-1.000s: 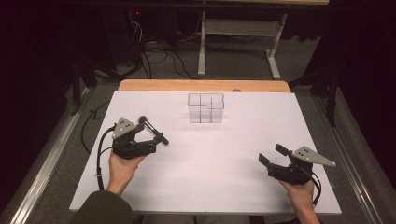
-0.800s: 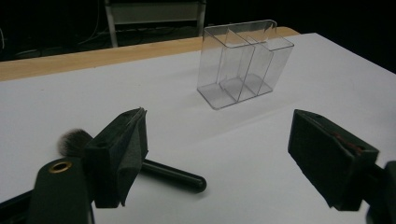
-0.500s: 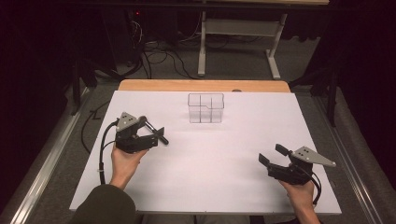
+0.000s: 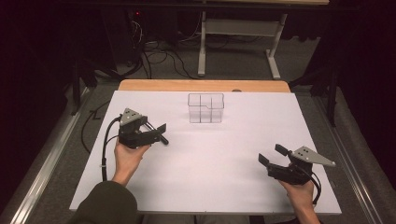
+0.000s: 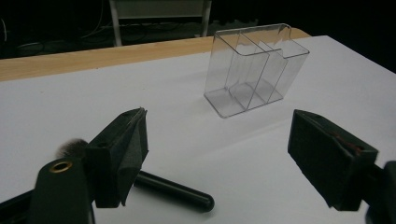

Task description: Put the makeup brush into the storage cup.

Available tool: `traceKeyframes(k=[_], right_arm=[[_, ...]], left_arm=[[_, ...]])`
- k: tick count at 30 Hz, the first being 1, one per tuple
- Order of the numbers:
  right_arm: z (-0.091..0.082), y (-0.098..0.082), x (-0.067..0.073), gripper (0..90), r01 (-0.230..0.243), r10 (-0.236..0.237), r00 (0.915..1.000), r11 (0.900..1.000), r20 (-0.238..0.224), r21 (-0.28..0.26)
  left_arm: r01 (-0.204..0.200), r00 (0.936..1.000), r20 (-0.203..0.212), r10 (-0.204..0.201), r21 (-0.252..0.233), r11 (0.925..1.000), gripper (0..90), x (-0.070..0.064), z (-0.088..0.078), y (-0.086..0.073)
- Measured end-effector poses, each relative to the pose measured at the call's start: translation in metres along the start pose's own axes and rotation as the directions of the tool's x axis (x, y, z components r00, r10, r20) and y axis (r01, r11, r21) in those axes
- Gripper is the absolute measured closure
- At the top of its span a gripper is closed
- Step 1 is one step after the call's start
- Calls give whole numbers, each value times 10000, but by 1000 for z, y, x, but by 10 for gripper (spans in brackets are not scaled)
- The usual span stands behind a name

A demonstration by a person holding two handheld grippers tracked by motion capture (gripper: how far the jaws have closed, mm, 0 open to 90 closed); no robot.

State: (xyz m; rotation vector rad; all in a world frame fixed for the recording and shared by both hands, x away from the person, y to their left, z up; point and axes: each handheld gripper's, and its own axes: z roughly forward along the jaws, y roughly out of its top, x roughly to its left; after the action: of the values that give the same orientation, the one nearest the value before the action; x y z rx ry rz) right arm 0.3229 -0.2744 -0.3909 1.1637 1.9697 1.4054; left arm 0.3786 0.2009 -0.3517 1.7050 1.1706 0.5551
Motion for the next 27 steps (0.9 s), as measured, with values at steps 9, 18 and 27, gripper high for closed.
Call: traceKeyframes(k=[9, 18, 27], right_arm=[[0, 0, 0, 224, -2, 2, 10000, 10000, 15, -8], [-1, 0, 1, 226, -56, 56, 10000, 10000, 66, -12], [-1, 0, 0, 226, -37, 37, 10000, 10000, 40, 11]], left_arm=[[20, 10000, -96, -20, 42, 10000, 202, 1, 6, 4], [60, 9999, -145, -59, 63, 10000, 199, 1, 12, 8], [258, 9990, -358, -250, 236, 9994, 198, 4, 24, 13]])
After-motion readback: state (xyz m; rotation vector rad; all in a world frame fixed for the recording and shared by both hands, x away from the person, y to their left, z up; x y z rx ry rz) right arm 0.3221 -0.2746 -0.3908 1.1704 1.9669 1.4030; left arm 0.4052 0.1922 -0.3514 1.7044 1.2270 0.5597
